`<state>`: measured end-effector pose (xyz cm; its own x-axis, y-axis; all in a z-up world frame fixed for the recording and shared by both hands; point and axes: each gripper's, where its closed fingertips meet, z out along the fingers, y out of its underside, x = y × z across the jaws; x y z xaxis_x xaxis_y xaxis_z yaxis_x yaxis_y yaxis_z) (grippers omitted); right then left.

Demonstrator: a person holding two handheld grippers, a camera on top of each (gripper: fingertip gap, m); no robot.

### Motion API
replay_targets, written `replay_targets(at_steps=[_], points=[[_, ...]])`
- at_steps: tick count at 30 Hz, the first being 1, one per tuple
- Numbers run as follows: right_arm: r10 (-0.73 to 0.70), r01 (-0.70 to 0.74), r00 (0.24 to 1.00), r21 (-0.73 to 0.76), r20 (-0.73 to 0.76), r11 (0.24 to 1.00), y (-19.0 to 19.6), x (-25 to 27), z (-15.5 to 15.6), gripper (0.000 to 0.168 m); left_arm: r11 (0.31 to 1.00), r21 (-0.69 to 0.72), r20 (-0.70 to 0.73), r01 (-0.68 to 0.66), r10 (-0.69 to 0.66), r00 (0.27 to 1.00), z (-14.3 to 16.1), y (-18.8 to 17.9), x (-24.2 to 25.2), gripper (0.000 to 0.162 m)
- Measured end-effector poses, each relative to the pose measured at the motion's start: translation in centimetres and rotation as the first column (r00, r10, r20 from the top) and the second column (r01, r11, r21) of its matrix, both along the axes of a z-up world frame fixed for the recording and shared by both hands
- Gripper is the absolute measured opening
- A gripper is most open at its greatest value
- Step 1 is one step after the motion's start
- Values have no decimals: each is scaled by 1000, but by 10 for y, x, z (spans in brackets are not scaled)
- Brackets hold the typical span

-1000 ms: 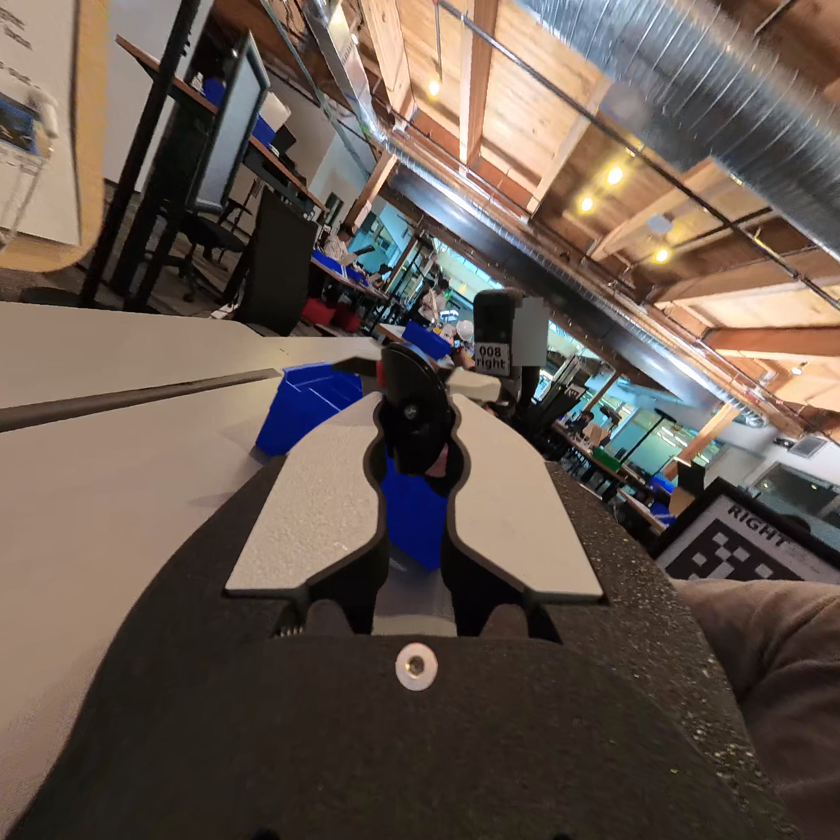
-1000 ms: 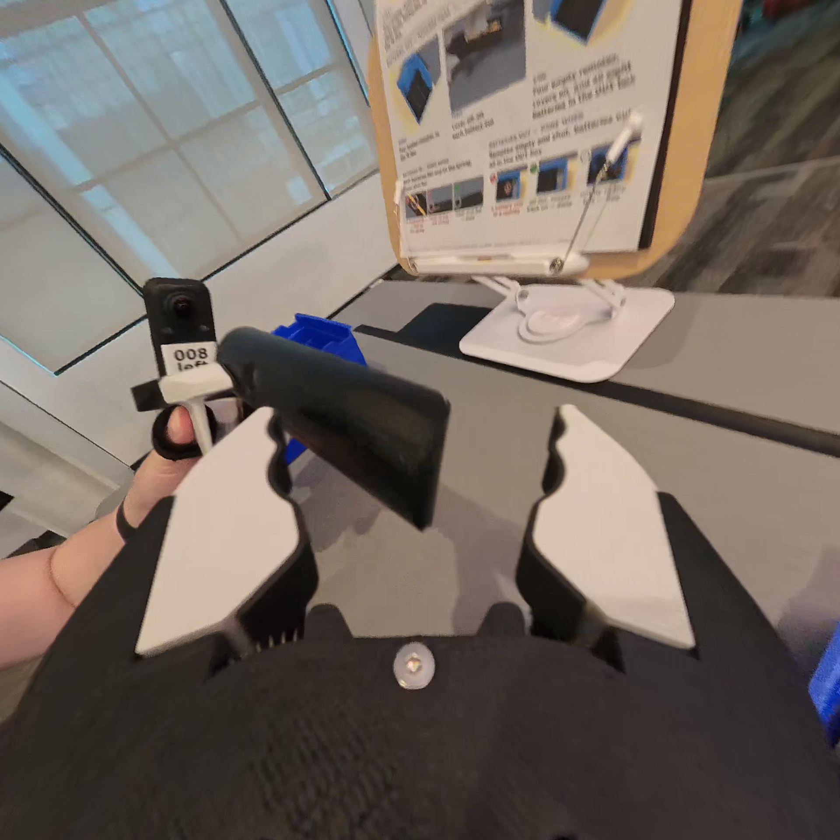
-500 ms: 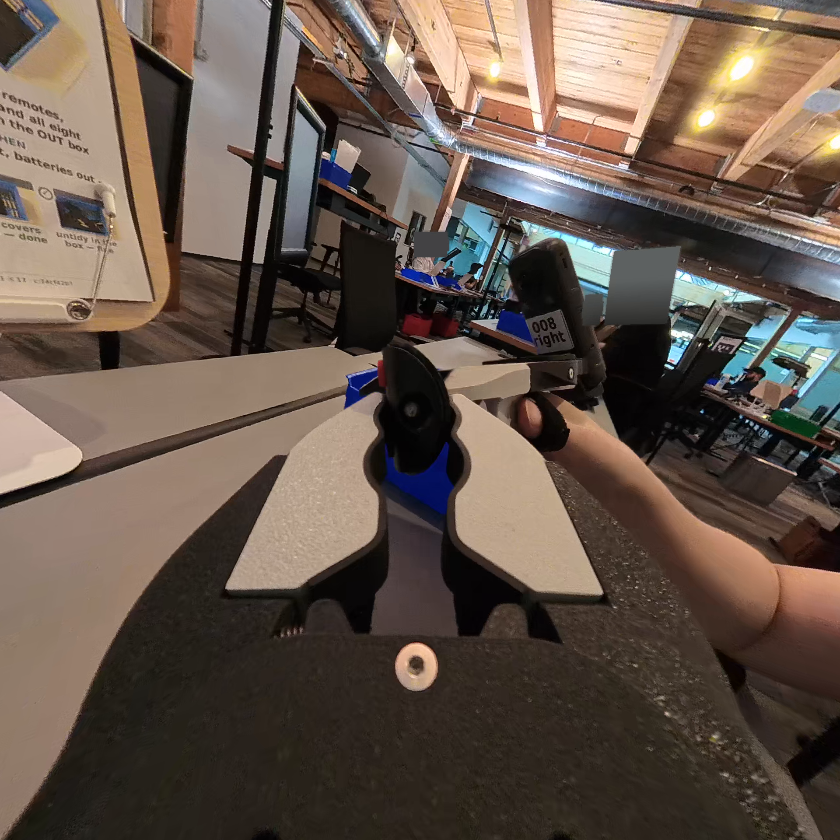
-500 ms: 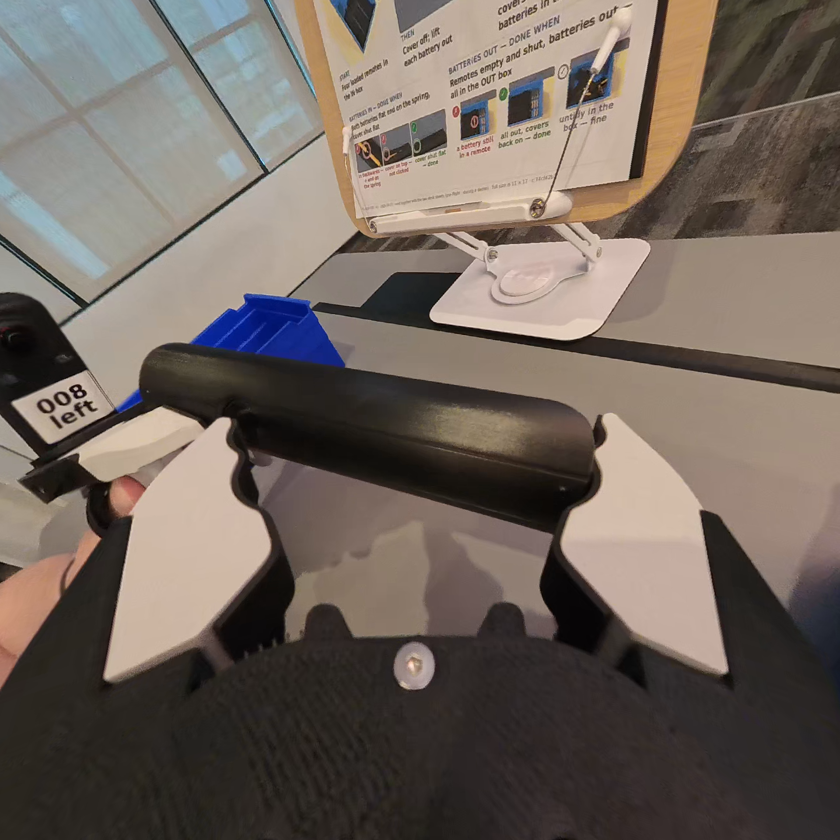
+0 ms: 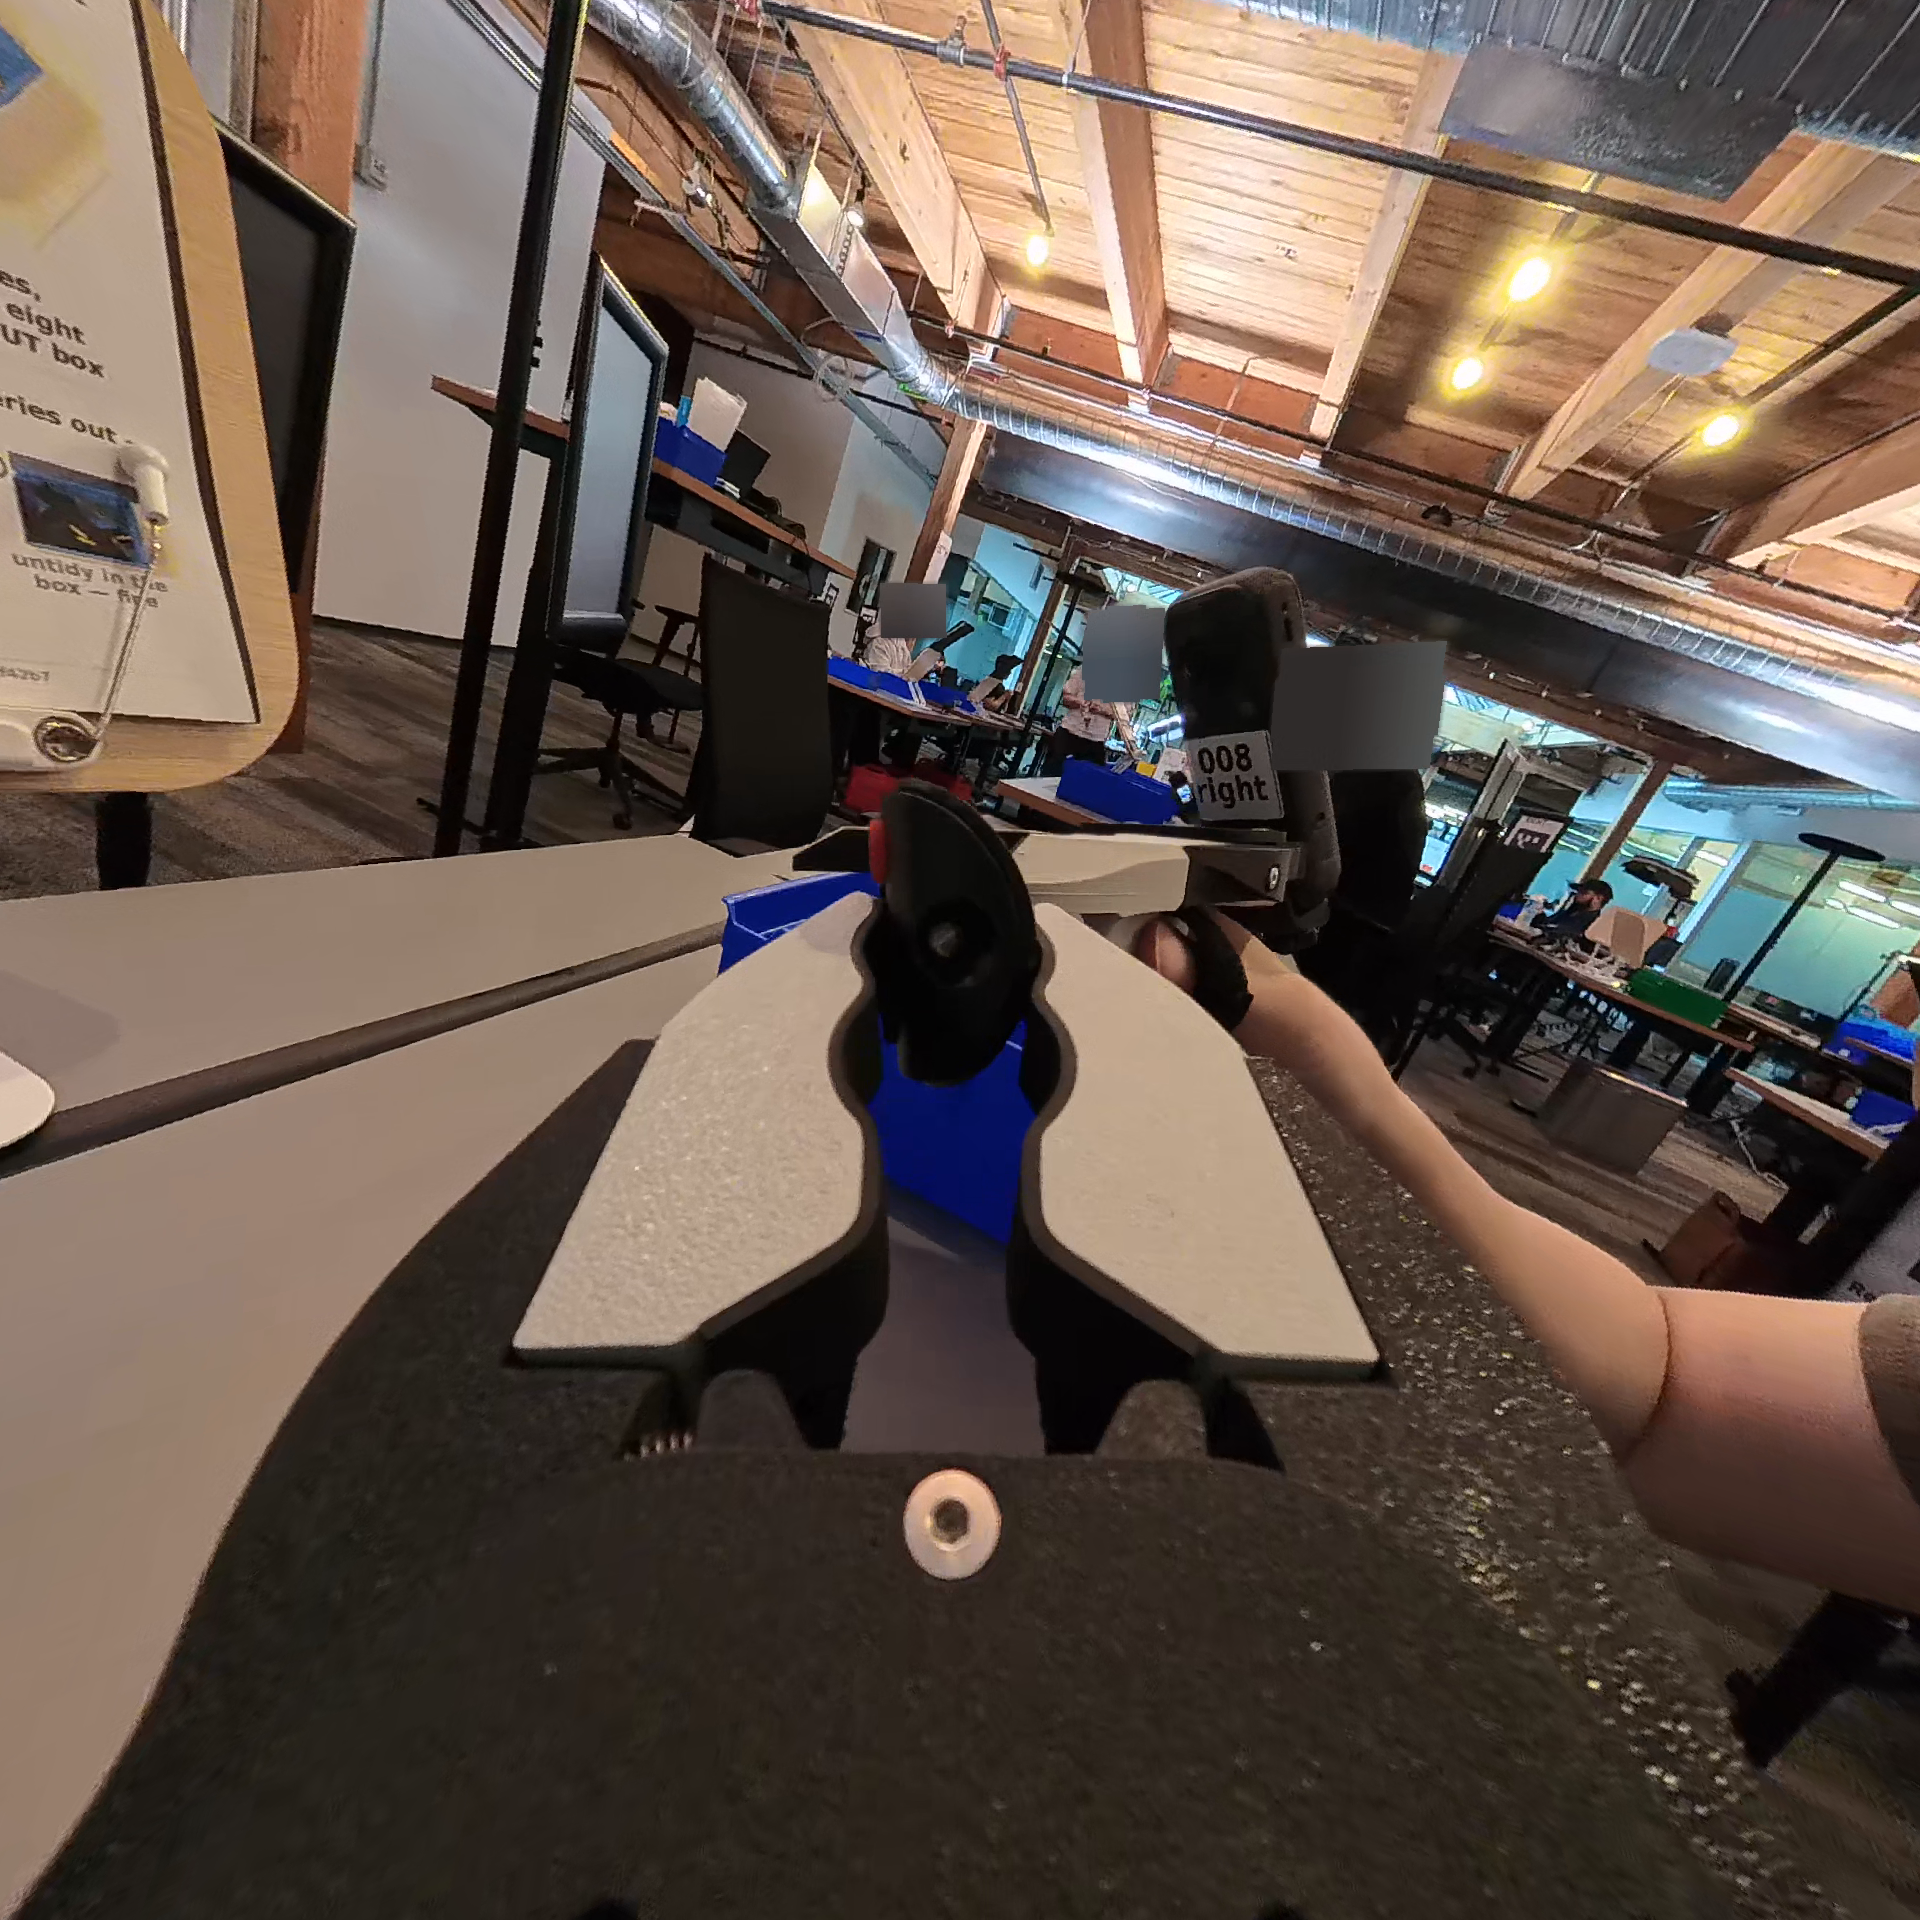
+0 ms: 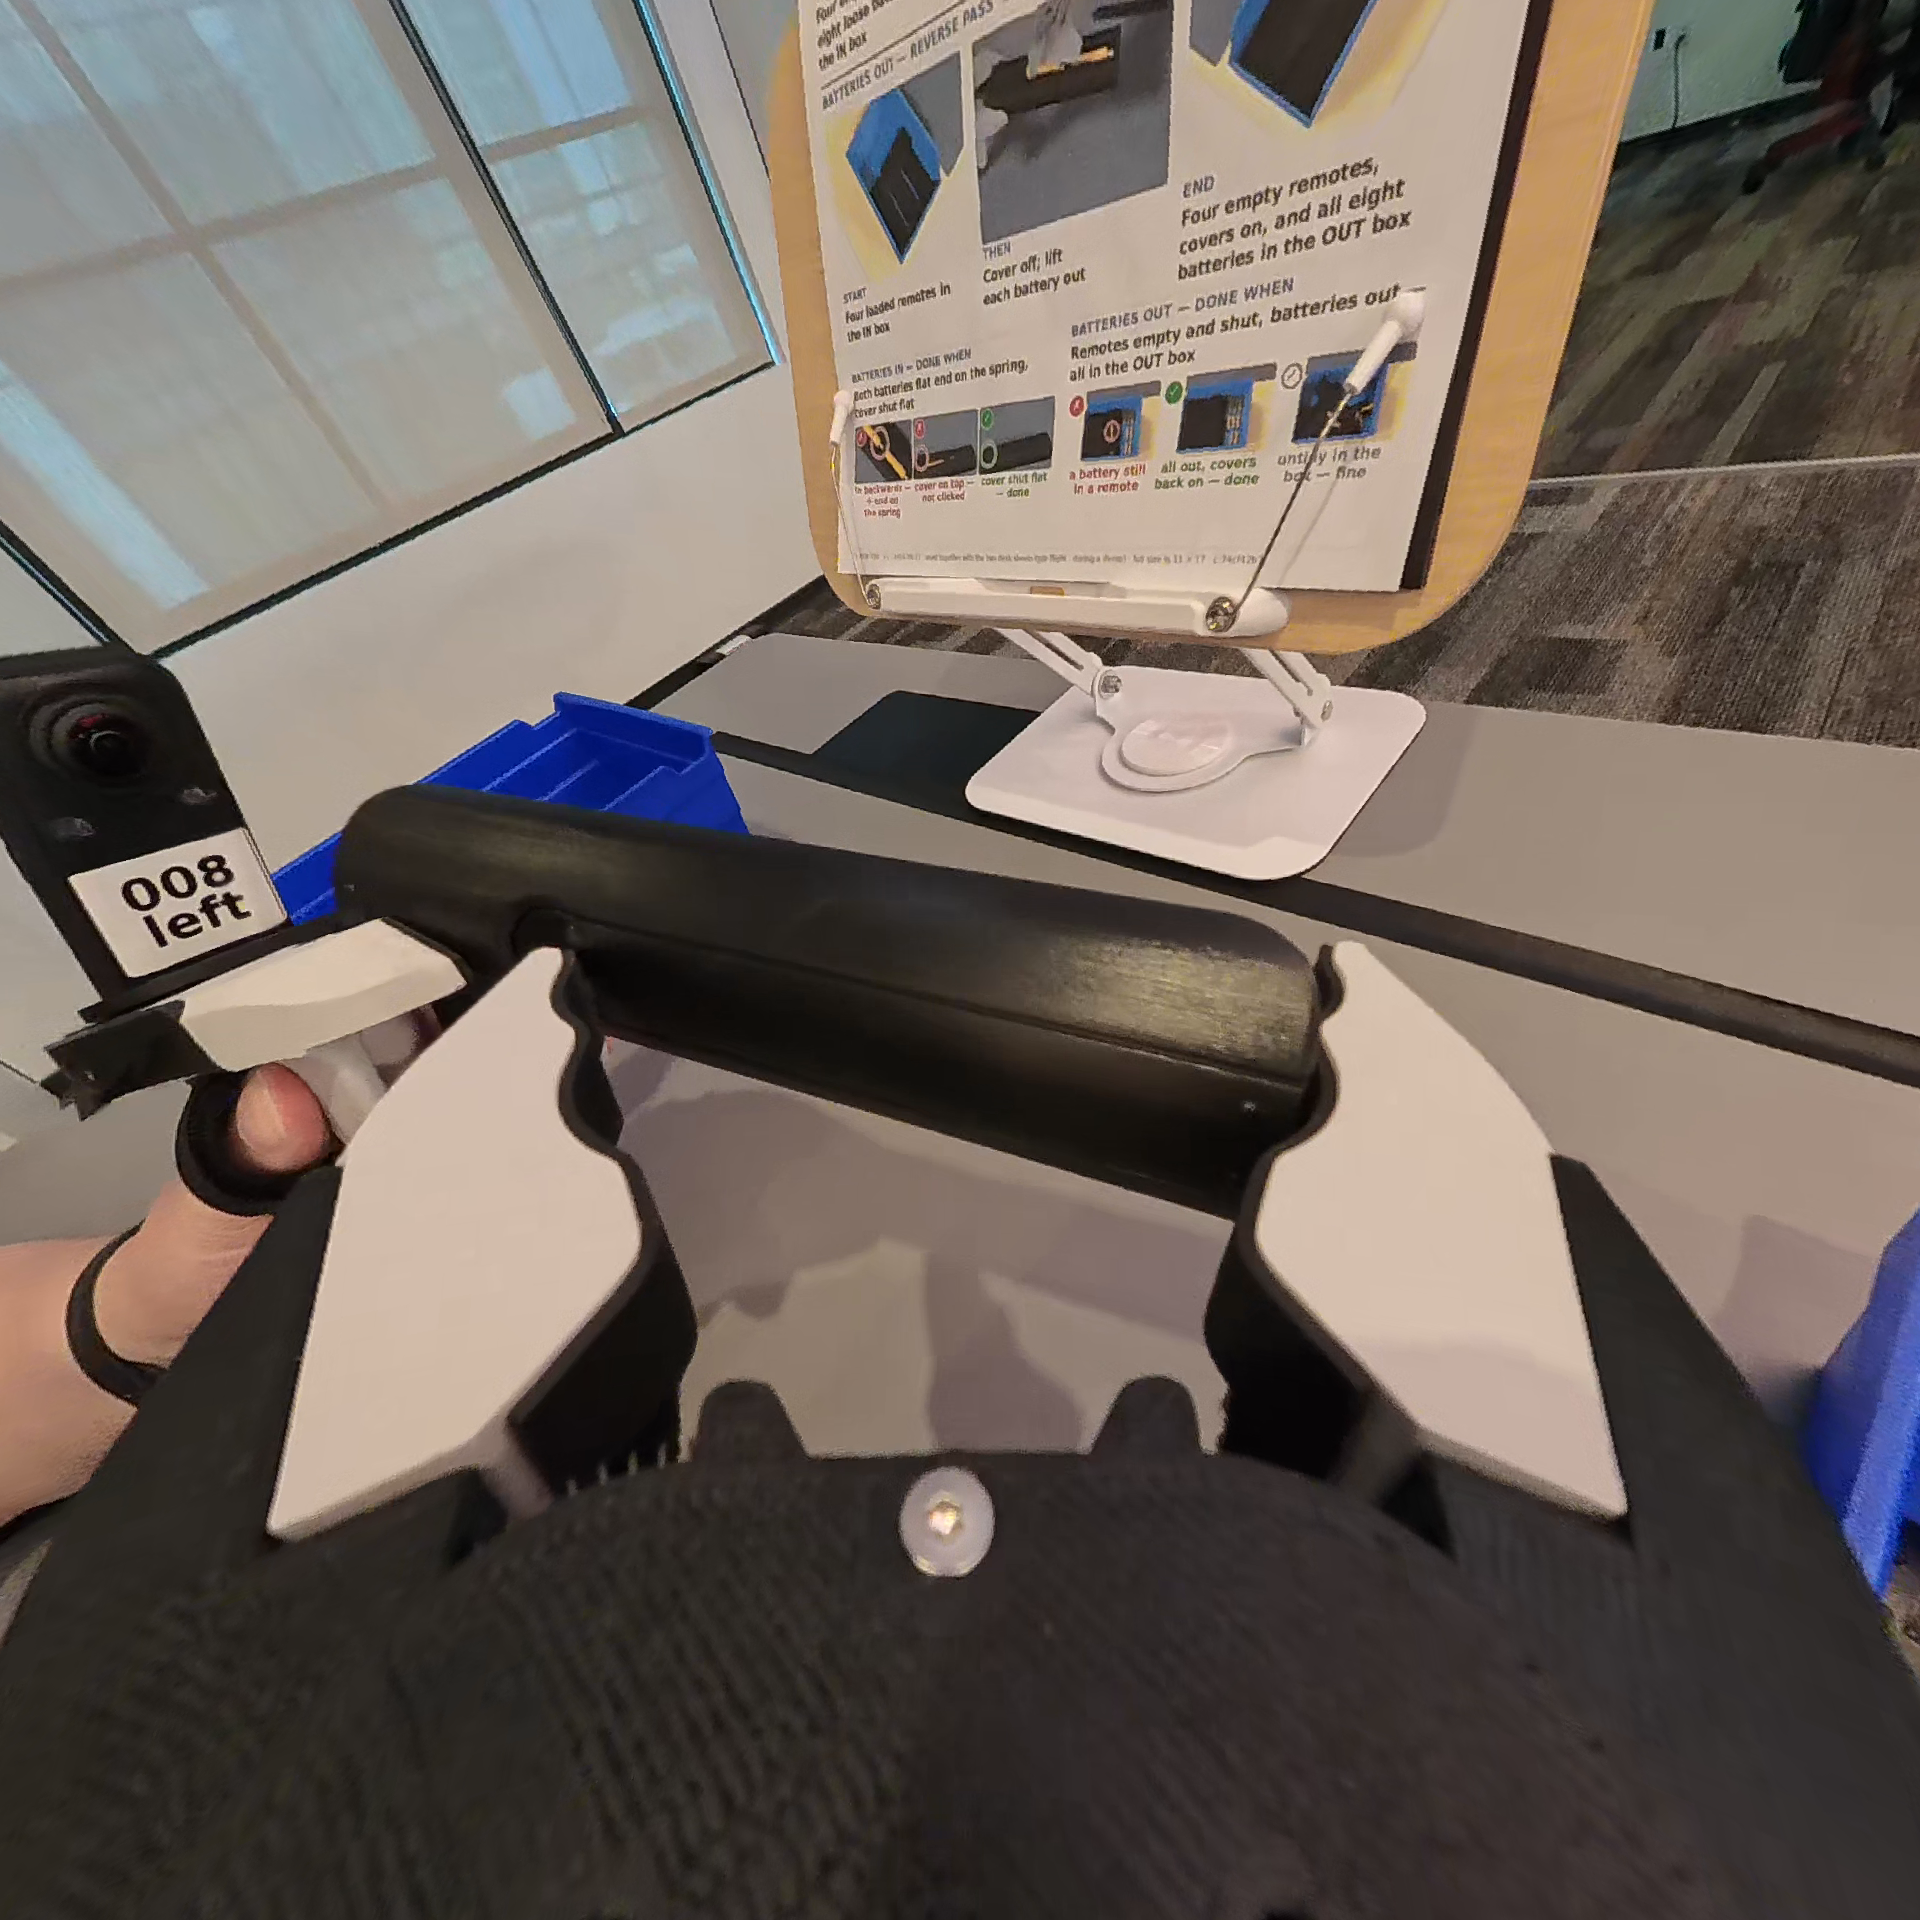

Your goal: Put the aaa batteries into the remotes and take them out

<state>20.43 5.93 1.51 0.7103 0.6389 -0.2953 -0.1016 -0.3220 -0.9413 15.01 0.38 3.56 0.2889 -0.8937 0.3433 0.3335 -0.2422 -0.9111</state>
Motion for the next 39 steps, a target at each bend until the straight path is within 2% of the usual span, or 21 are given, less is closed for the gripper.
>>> replay_targets(at_steps=[11,39], points=[[2,-2,1000,27,15,1000,-4,2,8,123,998,56,-6,11,-11,1000,6,-2,-1,22],[14,-20,997,79,79,997,-6,6,18,120,998,36,1,47,-47,999,5,-7,3,23]])
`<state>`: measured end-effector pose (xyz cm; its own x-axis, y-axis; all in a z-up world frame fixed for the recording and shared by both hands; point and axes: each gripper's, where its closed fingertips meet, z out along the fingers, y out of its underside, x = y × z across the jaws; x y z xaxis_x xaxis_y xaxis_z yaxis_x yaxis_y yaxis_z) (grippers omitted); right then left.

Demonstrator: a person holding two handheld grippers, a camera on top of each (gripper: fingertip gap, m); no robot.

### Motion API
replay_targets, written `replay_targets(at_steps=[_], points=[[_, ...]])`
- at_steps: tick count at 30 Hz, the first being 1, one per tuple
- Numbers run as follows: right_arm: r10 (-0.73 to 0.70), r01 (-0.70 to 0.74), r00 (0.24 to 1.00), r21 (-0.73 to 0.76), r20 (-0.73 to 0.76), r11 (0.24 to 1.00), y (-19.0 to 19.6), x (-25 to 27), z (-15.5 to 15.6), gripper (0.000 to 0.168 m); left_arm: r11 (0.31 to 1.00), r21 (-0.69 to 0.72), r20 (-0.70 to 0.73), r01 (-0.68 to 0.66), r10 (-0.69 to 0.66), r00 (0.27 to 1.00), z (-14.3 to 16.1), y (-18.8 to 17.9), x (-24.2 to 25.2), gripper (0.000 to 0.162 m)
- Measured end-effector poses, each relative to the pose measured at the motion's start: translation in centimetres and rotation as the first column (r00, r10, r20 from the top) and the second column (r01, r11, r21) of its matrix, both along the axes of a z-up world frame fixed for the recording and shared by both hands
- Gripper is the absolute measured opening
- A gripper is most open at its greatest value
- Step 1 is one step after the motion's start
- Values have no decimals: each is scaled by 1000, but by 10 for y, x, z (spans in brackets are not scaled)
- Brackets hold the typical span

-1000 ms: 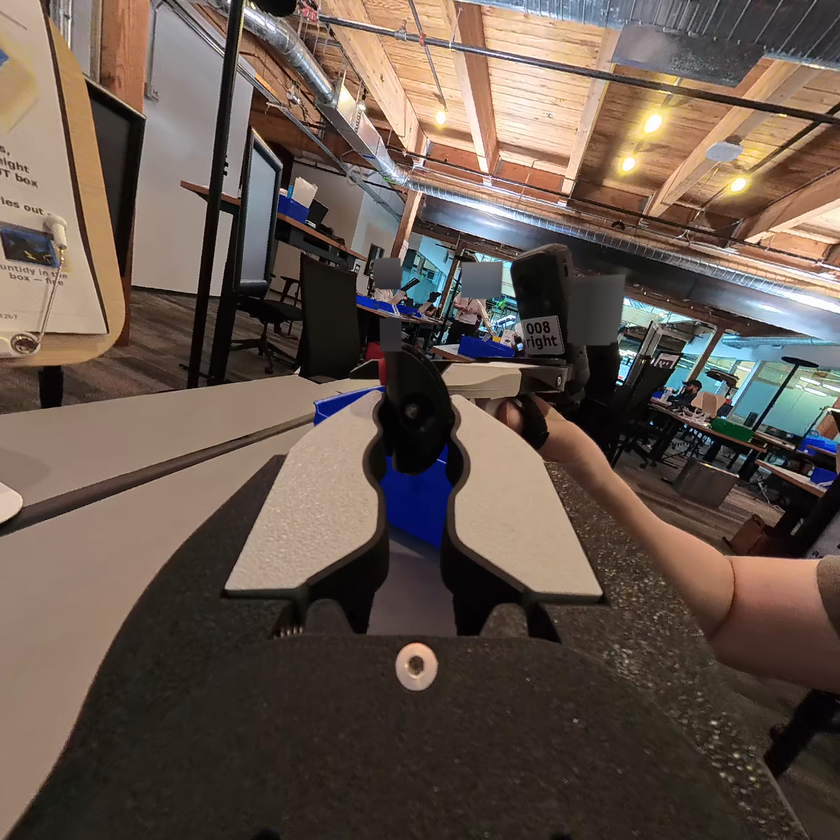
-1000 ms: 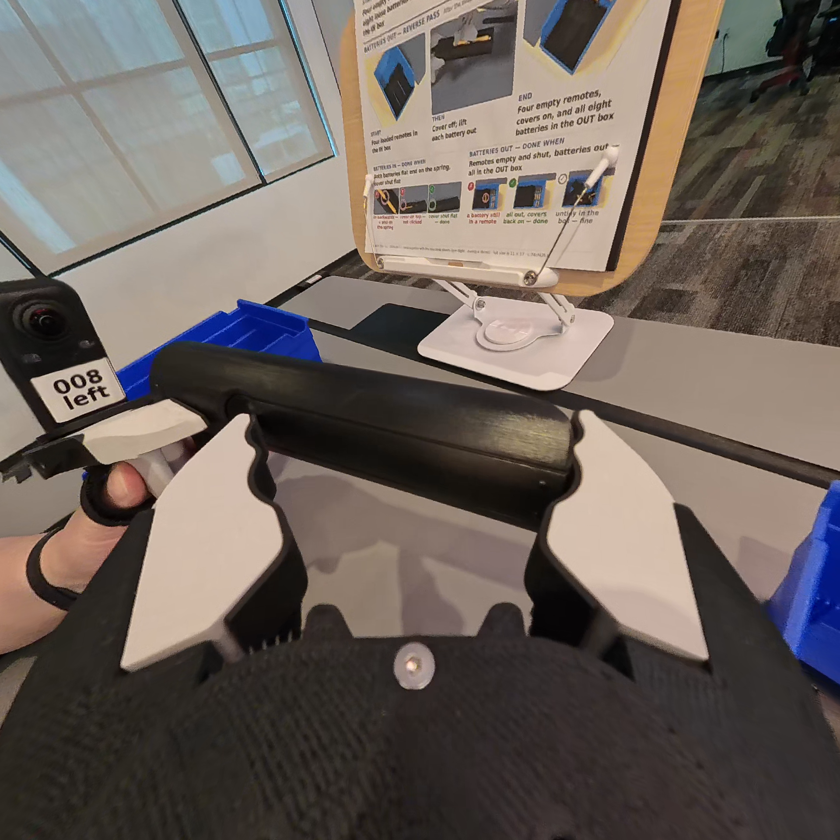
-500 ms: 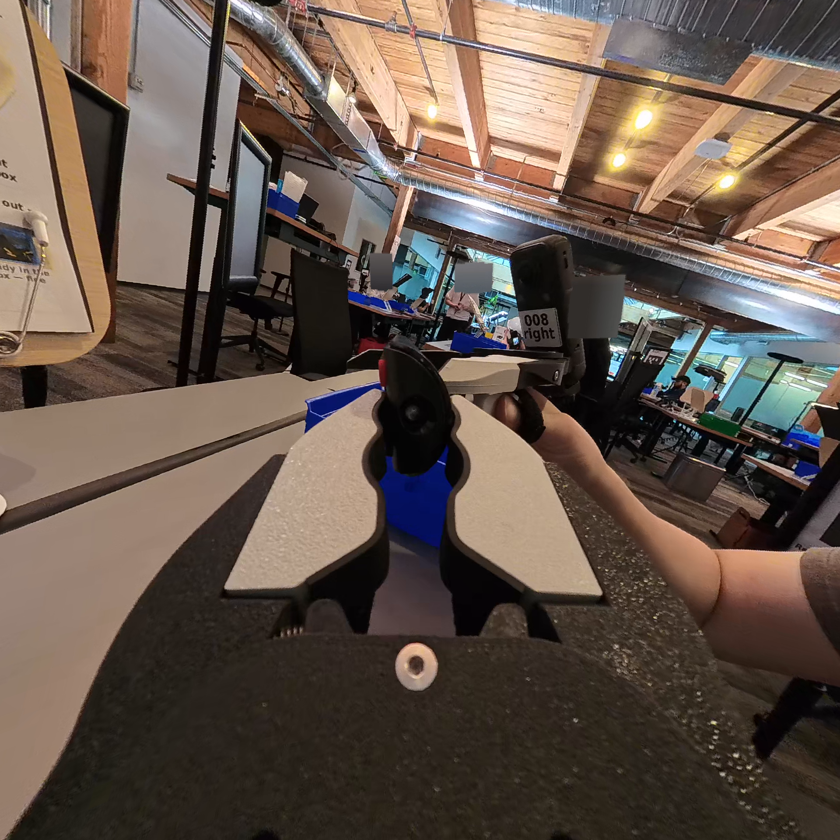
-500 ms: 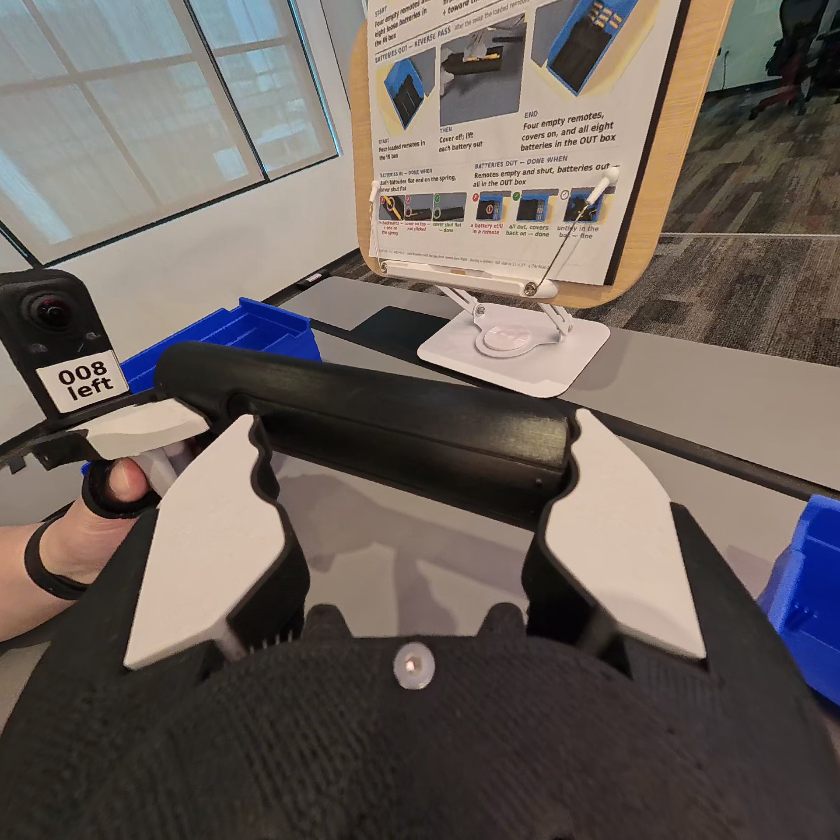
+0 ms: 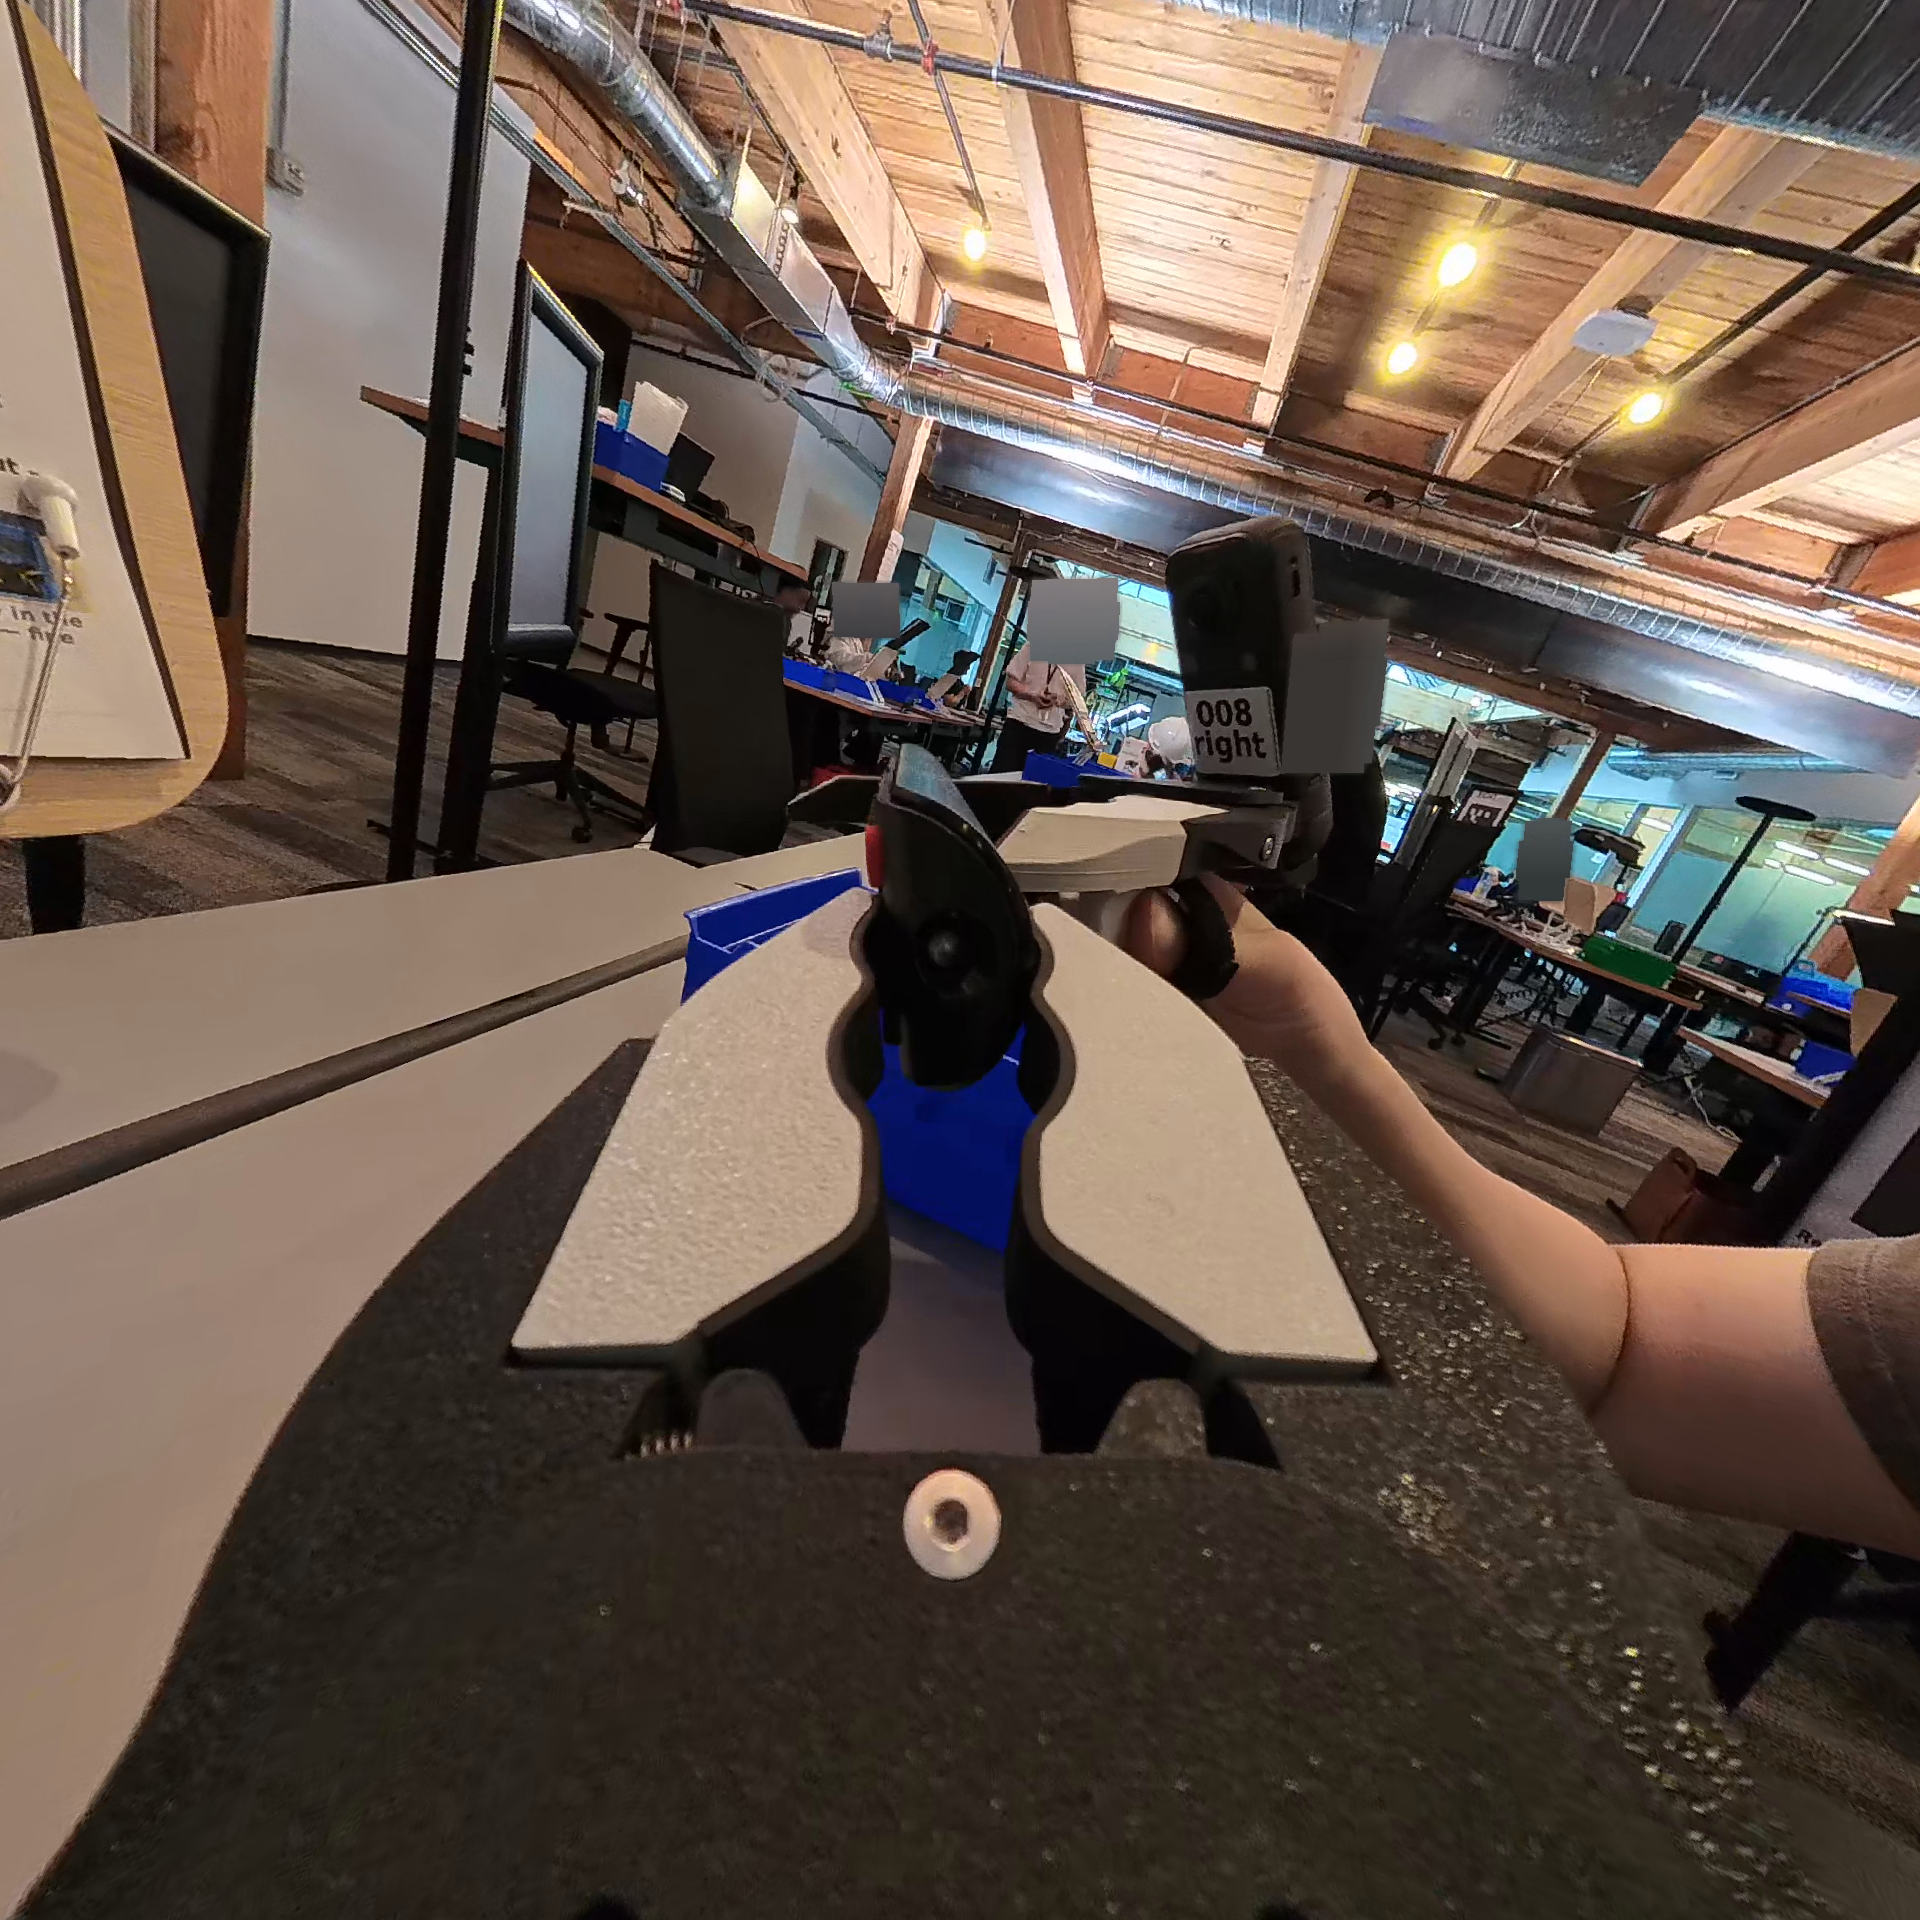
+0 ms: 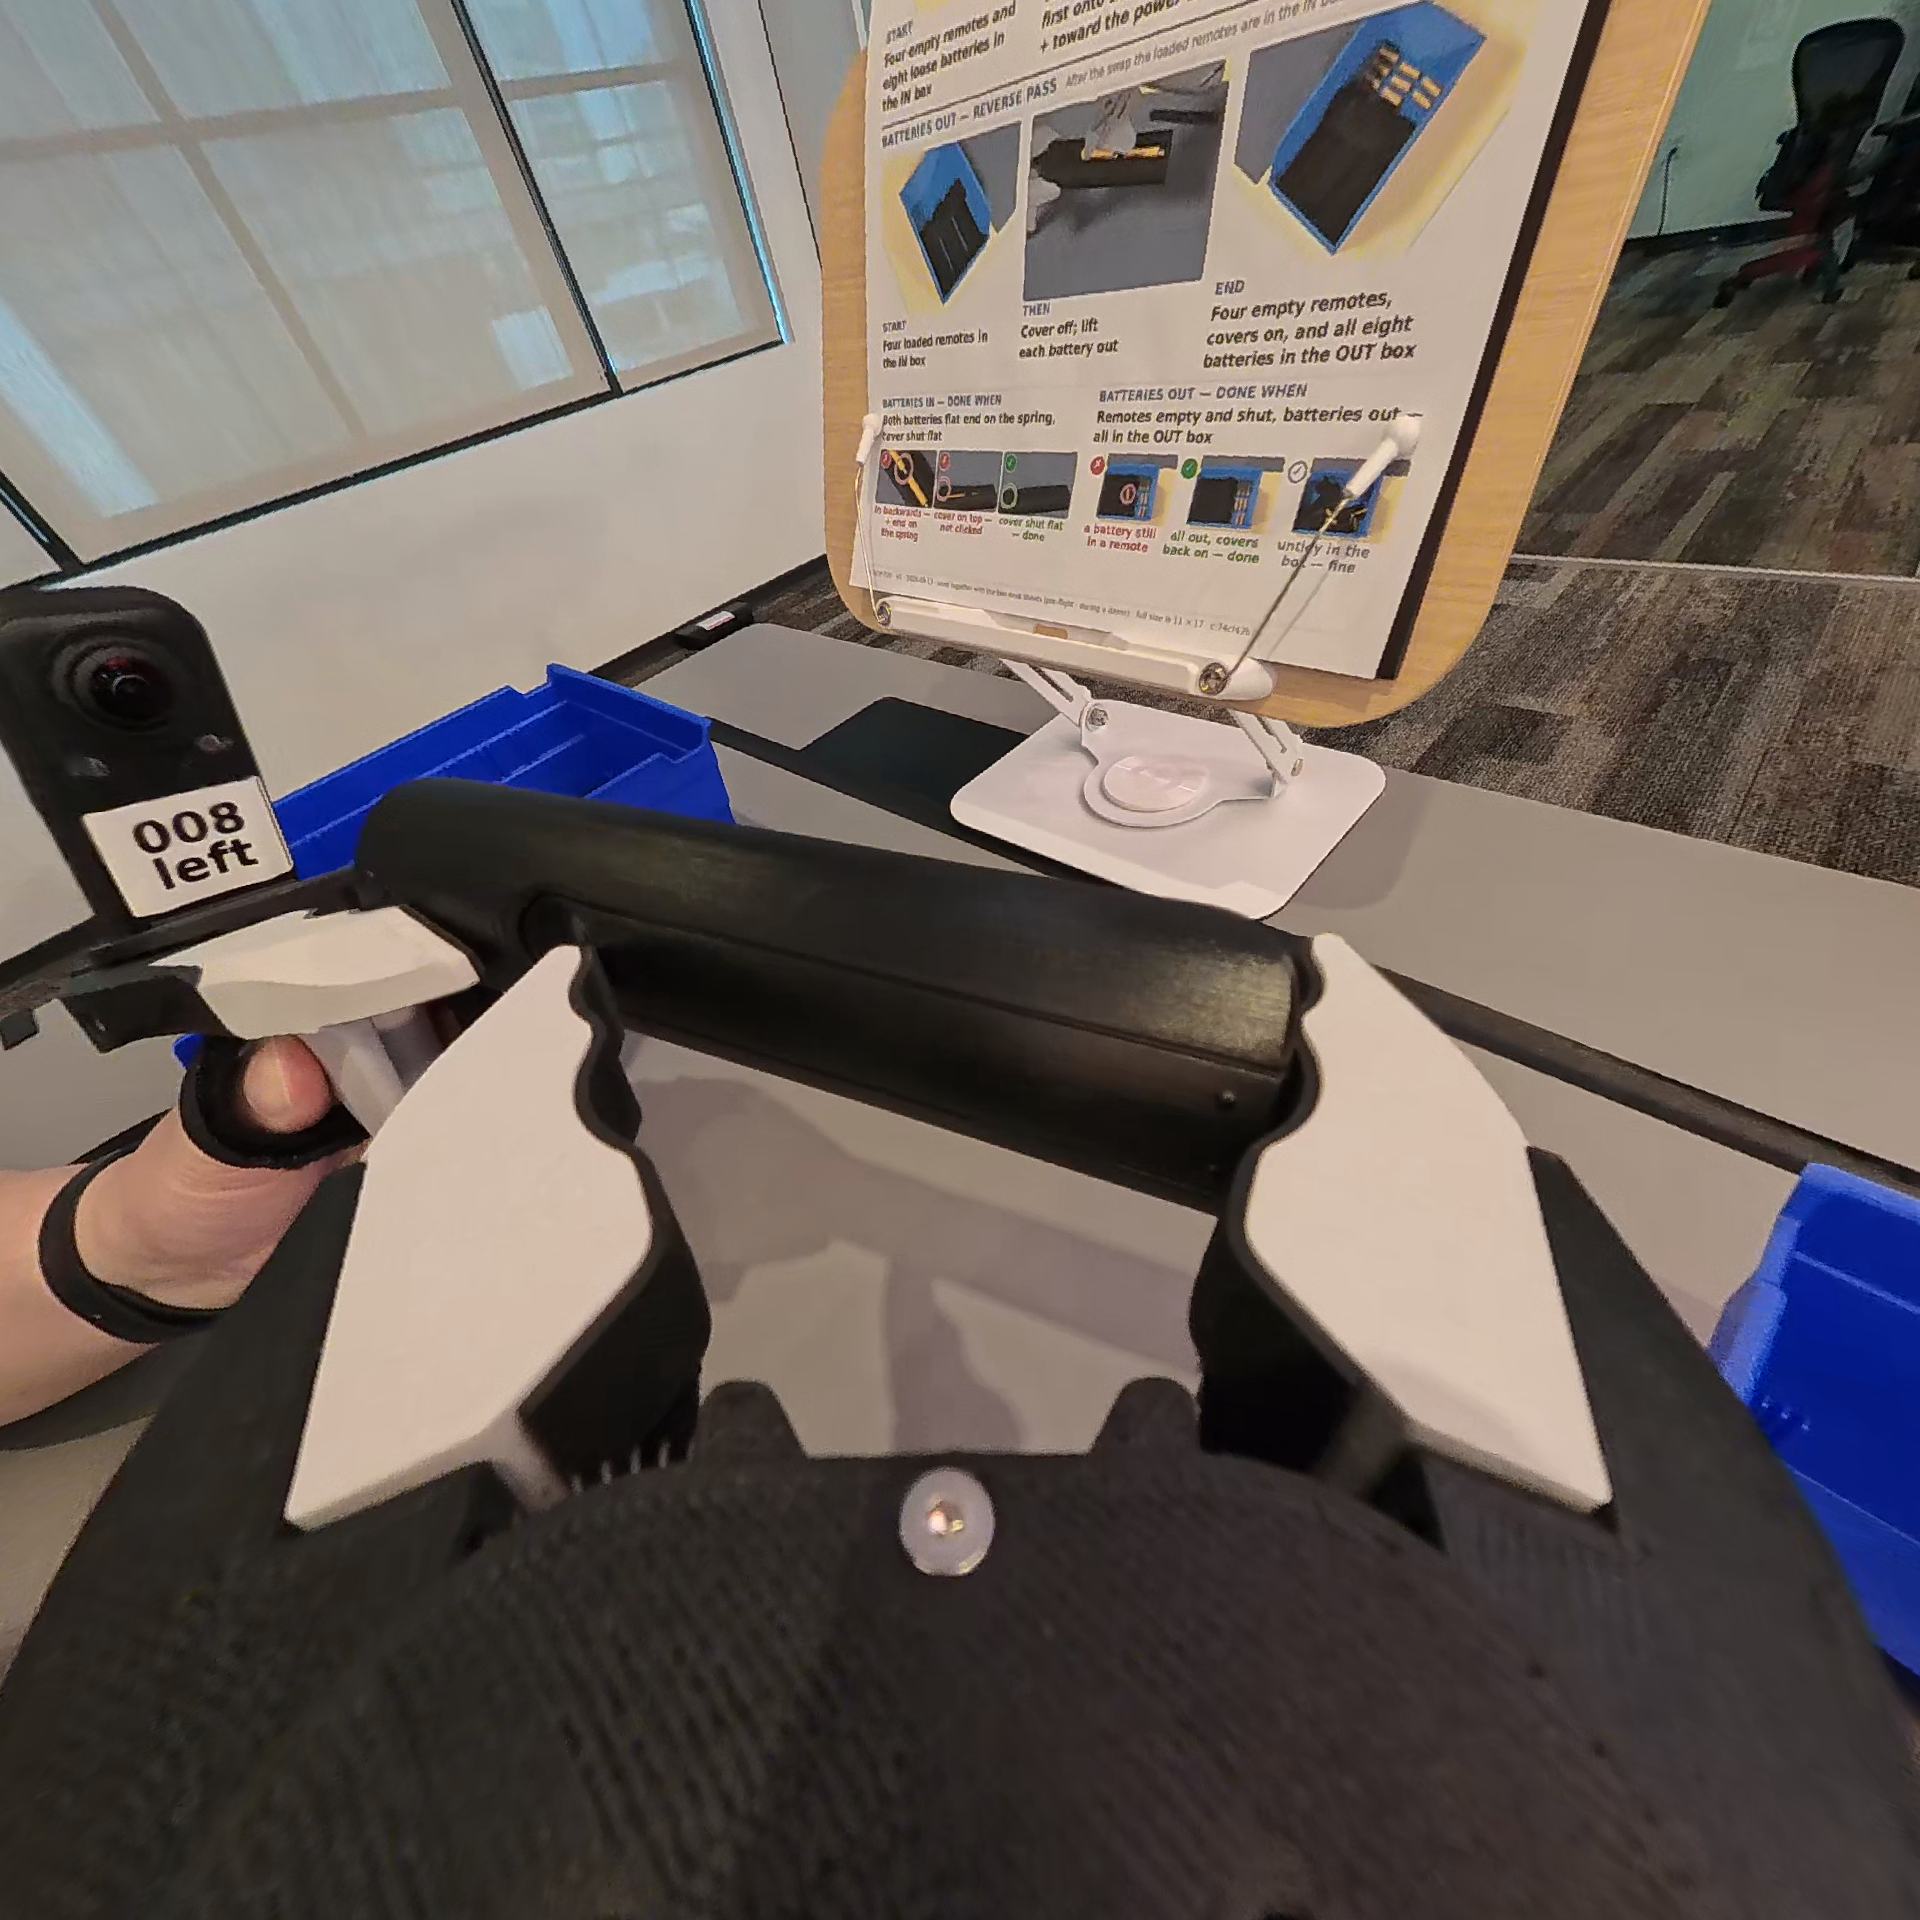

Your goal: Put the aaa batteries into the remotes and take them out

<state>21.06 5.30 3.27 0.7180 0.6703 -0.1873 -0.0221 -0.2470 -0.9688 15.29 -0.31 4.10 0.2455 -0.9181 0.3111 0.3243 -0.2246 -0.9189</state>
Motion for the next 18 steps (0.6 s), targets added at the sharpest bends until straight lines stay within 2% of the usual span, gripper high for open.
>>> replay_targets(at_steps=[18], points=[[26,-26,999,15,20,1000,-4,2,6,117,1000,4,-2,23,-23,1000,2,-4,1,23]])
